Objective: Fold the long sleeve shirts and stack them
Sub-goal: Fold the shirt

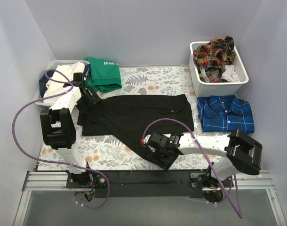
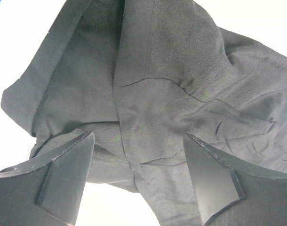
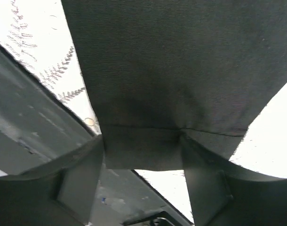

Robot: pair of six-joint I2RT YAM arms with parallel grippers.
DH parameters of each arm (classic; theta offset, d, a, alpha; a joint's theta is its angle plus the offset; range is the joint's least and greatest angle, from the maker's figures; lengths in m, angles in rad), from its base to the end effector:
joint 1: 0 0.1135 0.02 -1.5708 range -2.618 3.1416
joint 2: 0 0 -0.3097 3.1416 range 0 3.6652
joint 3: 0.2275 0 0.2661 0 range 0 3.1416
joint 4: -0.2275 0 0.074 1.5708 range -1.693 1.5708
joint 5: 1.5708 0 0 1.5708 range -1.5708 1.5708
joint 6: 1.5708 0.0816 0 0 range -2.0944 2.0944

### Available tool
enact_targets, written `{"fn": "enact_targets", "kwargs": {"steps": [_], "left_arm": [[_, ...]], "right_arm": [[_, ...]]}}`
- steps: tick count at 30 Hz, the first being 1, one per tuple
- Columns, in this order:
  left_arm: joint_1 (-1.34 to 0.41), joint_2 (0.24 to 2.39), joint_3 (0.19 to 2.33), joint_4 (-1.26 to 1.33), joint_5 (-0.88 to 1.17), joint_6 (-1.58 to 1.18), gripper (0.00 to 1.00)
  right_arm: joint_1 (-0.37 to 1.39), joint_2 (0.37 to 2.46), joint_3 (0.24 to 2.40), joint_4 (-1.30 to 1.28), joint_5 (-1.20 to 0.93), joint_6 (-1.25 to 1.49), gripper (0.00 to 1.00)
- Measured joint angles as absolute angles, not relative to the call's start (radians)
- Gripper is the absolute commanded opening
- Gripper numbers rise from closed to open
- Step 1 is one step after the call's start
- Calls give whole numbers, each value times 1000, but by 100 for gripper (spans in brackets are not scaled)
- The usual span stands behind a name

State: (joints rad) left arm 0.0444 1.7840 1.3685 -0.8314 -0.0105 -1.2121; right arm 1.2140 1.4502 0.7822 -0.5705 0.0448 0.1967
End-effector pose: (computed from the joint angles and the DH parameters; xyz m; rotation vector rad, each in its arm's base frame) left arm 0.3960 0.0185 0.2190 -1.6802 2.3088 -0.2447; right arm 0.0992 0.2556 0.1605 -1.3777 2.4929 0.2611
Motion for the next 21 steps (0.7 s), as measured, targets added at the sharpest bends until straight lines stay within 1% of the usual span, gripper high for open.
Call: {"fn": "enact_targets", "kwargs": {"steps": [1, 3, 4, 5, 6, 14, 17, 21], "left_arm": [[44, 1784, 1368, -832, -10, -1212, 76], [45, 1784, 1368, -831, -11, -1212, 77], [45, 1784, 1368, -831, -10, -1212, 77], [45, 1784, 1368, -831, -10, -1212, 77], [45, 1783, 1368, -831, -10, -1212, 77], [49, 1783, 1368, -828, -7, -1212, 76], [49, 1783, 1368, -825, 9, -1212, 75], [49, 1783, 1371, -818, 23, -1211, 75]], "right_arm": [[1213, 1456, 787, -574, 46, 191, 60], [1212, 1476, 804, -586, 49, 181, 39], [1212, 1484, 812, -591, 49, 177, 27], [1212, 1496, 822, -593, 47, 179, 4], [1212, 1501, 828, -595, 44, 173, 1], [1214, 1480, 884, -661, 49, 211, 1], [1214, 1406, 967, -704, 79, 220, 1], [1214, 1316, 1137, -717, 146, 217, 1]]}}
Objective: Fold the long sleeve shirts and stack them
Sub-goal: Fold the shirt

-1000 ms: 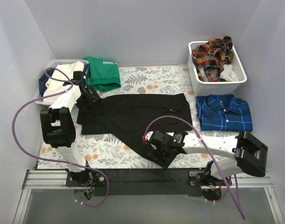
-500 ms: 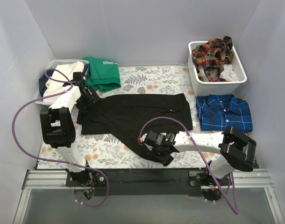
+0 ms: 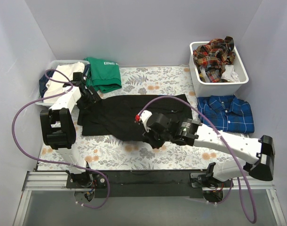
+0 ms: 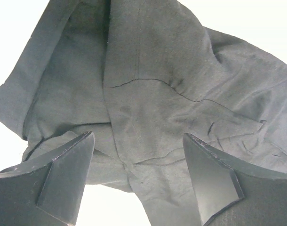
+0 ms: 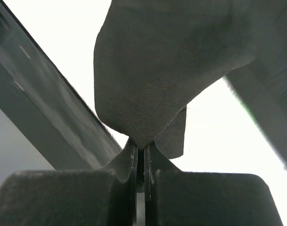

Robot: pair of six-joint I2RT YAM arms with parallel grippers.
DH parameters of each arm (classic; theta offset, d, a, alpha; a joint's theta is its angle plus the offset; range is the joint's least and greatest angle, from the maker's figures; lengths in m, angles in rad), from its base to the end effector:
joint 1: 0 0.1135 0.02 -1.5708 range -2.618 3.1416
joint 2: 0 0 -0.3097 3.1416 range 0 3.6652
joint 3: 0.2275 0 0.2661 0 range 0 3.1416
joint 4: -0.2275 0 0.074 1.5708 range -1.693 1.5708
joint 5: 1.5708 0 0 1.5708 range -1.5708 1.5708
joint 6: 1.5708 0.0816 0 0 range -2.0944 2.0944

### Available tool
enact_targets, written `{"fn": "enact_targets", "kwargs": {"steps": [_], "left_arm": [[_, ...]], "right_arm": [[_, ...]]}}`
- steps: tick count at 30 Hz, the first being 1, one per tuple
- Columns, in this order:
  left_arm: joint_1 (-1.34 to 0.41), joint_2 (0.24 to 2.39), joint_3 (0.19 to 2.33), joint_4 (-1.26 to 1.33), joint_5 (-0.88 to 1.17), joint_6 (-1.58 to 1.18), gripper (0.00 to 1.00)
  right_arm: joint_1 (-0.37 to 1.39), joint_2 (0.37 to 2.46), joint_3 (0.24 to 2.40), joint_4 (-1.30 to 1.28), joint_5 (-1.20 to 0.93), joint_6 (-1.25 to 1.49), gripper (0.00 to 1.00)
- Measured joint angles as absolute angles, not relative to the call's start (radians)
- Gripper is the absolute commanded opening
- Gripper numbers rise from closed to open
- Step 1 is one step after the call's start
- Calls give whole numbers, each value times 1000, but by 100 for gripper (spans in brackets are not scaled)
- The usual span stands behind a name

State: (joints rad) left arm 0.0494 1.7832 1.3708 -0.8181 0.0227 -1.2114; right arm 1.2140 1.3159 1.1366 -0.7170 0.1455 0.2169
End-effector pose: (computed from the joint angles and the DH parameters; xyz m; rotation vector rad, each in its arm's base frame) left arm 0.3984 0.0178 0.2207 -1.6782 2.3092 -0.2963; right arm 0.1174 0.2810 0.3052 -1.1419 2.2313 0.4385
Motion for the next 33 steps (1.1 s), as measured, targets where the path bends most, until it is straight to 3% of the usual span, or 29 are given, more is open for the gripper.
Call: {"fn": "enact_targets", "kwargs": {"steps": [7, 33], "left_arm": [[49, 1784, 1377, -809, 25, -1209, 75], [44, 1891, 1408, -768, -37, -1220, 72]], "right_arm": [[1214, 1256, 1291, -716, 196, 175, 1], [1214, 1071, 1310, -733, 297, 70, 1]]}}
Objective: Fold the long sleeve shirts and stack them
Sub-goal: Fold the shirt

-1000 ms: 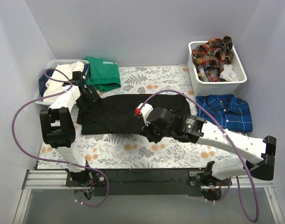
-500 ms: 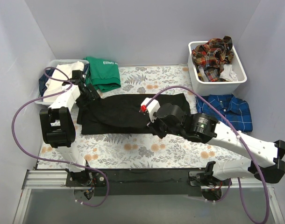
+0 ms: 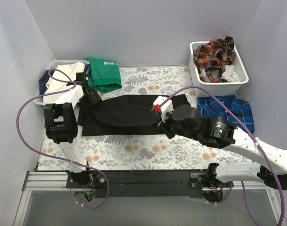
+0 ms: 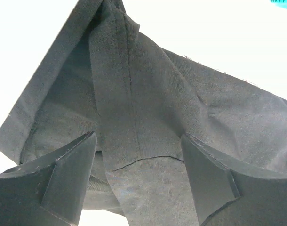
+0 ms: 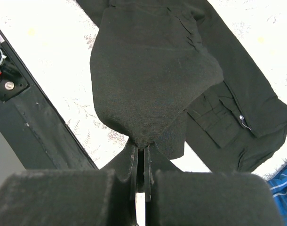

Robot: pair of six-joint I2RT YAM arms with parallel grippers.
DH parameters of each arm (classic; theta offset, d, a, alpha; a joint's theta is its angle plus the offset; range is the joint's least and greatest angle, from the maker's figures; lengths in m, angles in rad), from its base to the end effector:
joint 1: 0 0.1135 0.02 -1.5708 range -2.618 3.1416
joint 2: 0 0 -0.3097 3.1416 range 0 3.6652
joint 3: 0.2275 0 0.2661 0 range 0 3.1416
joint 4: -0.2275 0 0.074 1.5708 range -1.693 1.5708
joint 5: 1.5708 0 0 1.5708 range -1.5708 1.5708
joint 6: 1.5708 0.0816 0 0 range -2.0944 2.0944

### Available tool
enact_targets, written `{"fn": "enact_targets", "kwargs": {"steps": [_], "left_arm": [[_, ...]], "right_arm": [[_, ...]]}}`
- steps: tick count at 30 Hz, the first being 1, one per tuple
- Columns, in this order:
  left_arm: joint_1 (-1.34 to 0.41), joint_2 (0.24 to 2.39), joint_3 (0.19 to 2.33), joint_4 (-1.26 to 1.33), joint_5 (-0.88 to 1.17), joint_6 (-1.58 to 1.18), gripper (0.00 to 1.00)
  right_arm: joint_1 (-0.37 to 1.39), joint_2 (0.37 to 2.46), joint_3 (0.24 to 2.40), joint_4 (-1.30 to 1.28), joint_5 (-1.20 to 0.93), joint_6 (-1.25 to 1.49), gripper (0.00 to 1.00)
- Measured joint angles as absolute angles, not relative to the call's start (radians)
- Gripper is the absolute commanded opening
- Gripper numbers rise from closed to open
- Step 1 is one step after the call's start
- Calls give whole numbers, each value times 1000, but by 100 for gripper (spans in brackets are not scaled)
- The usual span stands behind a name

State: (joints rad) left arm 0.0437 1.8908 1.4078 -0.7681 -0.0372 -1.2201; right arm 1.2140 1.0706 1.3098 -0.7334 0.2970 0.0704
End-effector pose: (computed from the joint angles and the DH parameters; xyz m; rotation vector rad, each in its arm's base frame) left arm 0.4232 0.0215 0.1926 -1.6889 2.2928 -0.2107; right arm 0.1072 0.2193 0.4329 -0.9645 1.8405 0.4923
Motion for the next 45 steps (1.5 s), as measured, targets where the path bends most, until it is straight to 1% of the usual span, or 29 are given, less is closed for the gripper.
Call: {"fn": "enact_targets", "kwargs": {"steps": [6, 9, 16, 20, 25, 30, 34, 42, 45], "left_arm": [[44, 1895, 1417, -768, -38, -1220, 72], [43, 1905, 1430, -777, -41, -1219, 70], [11, 1923, 1436, -772, -93, -1196, 71], [-11, 1920, 1435, -760, -96, -1194, 72], [-21, 1872, 1436, -751, -91, -1192, 73], [-21, 1788, 1476, -754, -90, -1189, 74], [-21, 1729, 1490, -751, -90, -1186, 74], [-21, 1667, 1460, -756, -78, -1174, 74], [-21, 1625, 1426, -755, -56, -1163, 74]], "right_arm": [[1214, 1100, 1307, -729, 279, 59, 1], [1214, 1127, 1307, -726, 270, 44, 1], [1214, 1142, 1294, -725, 232, 29, 1], [1211, 1217, 1324, -734, 201, 29, 1], [1154, 1345, 1459, -732, 142, 14, 1], [1006, 1481, 1699, -709, 56, -15, 1], [890, 1575, 1831, -676, -13, -23, 1], [730, 1791, 1964, -646, -132, 20, 1], [686, 1902, 2056, -644, -179, 56, 1]]}}
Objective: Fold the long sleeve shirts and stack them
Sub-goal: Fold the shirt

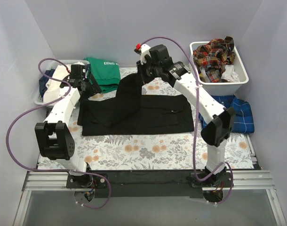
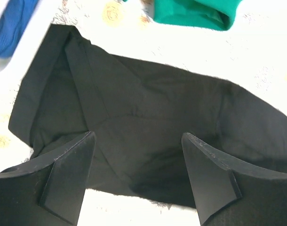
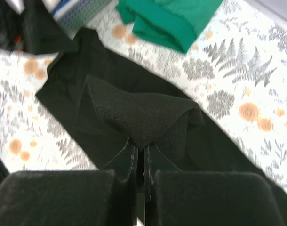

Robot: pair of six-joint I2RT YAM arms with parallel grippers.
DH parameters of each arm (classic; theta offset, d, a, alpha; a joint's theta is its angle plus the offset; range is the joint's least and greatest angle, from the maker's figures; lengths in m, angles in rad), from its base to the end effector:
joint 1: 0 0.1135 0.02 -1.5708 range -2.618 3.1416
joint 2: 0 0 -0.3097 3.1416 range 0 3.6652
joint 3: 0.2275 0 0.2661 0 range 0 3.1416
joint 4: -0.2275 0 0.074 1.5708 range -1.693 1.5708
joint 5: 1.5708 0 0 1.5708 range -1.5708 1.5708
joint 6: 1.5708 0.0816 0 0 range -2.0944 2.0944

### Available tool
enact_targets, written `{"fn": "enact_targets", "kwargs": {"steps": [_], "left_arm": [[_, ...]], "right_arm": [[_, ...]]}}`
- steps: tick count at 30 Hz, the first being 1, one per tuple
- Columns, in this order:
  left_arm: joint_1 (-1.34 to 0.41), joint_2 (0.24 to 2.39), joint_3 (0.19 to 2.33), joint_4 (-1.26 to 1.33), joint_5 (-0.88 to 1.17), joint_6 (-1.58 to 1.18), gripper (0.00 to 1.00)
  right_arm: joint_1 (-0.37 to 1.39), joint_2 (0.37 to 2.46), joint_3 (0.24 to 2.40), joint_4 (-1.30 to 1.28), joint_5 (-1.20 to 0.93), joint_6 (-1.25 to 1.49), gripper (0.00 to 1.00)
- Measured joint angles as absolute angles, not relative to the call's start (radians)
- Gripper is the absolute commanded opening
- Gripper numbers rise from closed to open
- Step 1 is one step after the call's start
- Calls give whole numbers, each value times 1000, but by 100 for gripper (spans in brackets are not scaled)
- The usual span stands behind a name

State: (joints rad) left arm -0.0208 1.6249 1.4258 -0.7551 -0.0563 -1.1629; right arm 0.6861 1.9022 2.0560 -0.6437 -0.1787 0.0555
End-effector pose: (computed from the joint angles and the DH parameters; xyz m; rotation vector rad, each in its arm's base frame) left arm 0.3927 -0.0036 0.3035 -1.4091 2.1507 -0.3967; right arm 0.3807 0.3305 0.4328 -0.7628 1.9725 0.6355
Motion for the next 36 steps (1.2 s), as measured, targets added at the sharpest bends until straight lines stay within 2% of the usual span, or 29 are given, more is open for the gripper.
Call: {"fn": "enact_targets", "kwargs": {"steps": [4, 8, 16, 24, 36], "left_arm": [[-21, 1551, 1379, -754, -35, -1147, 75], [-21, 1495, 1352, -755, -21, -1139, 75], [-21, 1497, 1345, -755, -11, -1130, 74], [-22, 1502, 1320, -733, 39, -1122, 74], [-113, 1502, 1151, -659, 84, -1113, 73]], "right_arm": [[634, 2035, 2191, -620, -226, 108, 1], [582, 2068, 2191, -606, -238, 156, 1], [514, 2004, 1988, -624, -267, 181, 1], [524, 1909, 1904, -713, -466, 208, 1], [456, 1932, 1953, -742, -598, 504, 1]]}}
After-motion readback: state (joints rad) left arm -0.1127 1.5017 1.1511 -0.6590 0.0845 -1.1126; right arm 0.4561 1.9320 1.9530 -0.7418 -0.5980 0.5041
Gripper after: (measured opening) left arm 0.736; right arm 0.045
